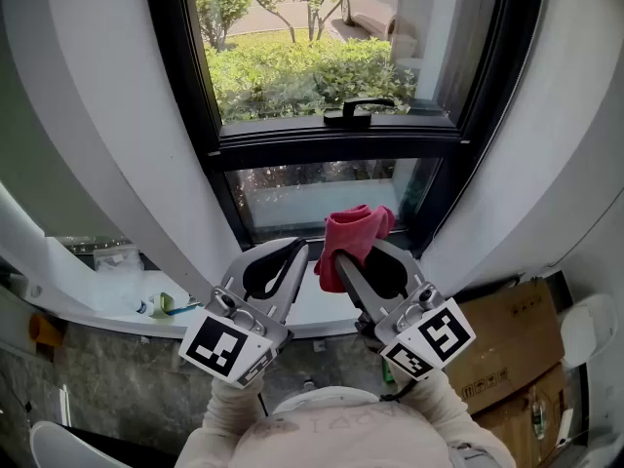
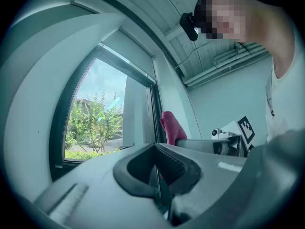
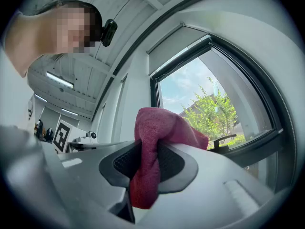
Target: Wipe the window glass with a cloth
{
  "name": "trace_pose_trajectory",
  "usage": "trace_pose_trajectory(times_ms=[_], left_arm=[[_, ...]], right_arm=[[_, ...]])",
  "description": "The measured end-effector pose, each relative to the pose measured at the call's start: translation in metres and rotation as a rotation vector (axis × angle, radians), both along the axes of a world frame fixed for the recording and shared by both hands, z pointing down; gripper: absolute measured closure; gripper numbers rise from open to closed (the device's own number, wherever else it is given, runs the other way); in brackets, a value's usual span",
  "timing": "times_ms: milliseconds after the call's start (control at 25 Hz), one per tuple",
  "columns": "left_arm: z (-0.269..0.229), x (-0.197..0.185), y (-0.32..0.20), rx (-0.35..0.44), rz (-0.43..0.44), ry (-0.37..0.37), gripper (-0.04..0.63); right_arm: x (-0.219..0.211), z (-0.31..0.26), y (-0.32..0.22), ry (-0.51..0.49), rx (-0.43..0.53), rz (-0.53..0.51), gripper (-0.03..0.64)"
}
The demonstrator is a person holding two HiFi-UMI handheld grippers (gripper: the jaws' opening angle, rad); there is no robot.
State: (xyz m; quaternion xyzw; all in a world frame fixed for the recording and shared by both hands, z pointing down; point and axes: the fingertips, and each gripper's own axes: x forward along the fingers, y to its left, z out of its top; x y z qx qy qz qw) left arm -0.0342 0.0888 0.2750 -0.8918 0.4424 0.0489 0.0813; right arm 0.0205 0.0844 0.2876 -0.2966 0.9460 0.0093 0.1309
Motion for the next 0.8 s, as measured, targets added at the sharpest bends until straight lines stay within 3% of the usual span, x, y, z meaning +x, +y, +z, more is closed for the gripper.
trace_pose_trajectory(times_ms=[400, 800], left_arm=[[-0.003, -0.001, -0.001, 0.006, -0.006, -0.008, 0.595], [0.009, -0.045, -0.012, 0.014, 0.019, 0.018, 0.595]], right_arm=[[0.000, -0.002, -0.001, -0.010, 0.002, -0.002, 0.505], [-0.036, -0.003, -0.009, -0.034, -0.003, 0.018, 0.503]])
